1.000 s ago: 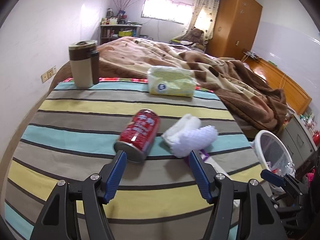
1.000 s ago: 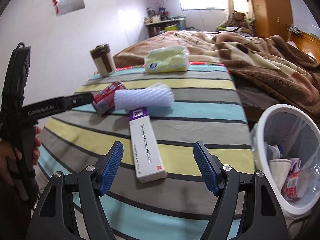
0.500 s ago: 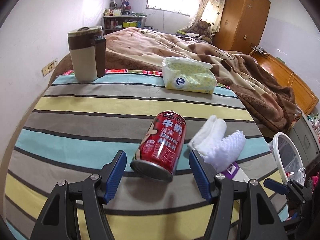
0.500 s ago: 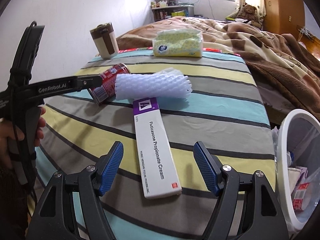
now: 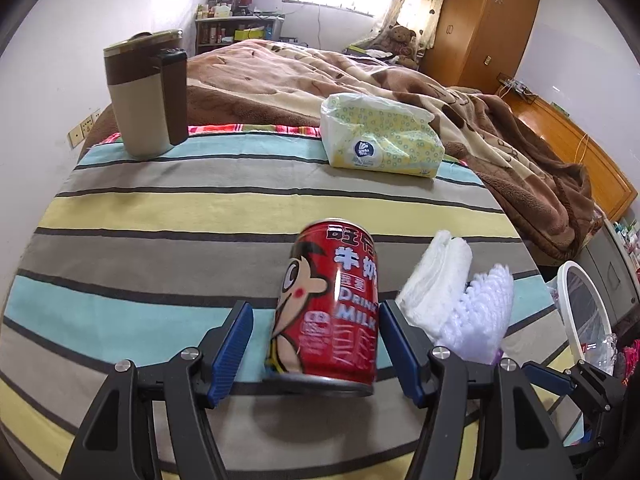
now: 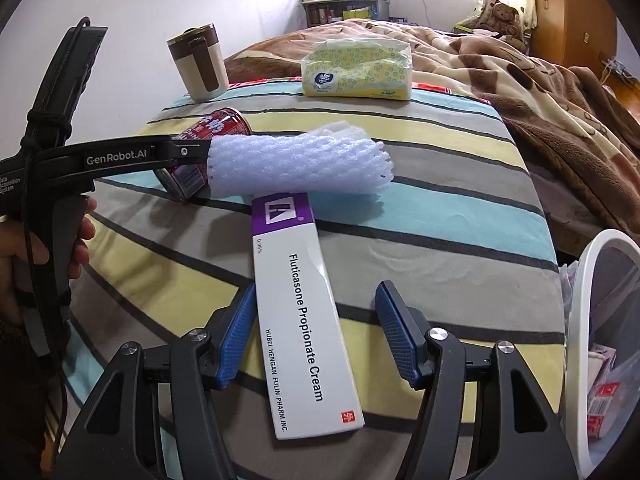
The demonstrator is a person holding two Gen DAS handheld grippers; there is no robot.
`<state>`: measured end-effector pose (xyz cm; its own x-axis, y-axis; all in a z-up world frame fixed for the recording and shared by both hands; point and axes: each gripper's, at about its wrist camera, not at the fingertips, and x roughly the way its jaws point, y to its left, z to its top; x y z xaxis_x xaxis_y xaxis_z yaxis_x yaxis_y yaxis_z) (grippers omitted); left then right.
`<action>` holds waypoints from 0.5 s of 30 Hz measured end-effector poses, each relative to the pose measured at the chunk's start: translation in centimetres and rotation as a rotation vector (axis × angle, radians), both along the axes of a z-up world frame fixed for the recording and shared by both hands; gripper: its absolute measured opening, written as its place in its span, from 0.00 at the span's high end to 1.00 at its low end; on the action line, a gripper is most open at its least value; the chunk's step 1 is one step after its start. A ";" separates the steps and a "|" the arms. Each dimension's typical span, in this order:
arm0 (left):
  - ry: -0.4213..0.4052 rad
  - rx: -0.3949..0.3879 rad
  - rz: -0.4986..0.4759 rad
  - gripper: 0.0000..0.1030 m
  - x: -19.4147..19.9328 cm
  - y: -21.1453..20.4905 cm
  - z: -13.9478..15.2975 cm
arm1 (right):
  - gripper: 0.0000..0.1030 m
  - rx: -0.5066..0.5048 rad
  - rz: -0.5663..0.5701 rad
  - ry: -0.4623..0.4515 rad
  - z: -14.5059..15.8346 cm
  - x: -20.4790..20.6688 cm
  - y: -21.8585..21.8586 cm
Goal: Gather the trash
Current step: 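Grasp the red milk can with the left tool while the right tool grasps the purple-and-white cream box, then lift the milk can and cream box and carry them toward the wastebasket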
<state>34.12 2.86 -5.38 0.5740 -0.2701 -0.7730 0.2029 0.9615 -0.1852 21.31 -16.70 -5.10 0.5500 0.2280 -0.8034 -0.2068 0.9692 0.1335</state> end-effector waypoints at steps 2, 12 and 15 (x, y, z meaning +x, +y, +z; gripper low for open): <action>0.008 0.004 -0.007 0.37 0.4 -0.3 -0.3 | 0.51 -0.004 0.002 0.000 0.0 0.1 0.0; 0.009 0.019 -0.004 0.40 1.3 -1.0 -0.8 | 0.60 0.003 -0.002 -0.004 0.0 0.1 -0.1; 0.007 0.009 0.002 0.49 1.1 -0.8 -0.6 | 0.60 0.007 0.001 -0.009 0.1 0.0 -0.1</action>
<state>35.19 2.07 -6.00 0.5692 -0.2616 -0.7795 0.1994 0.9637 -0.1778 21.34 -16.84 -5.04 0.5572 0.2341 -0.7967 -0.2087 0.9681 0.1386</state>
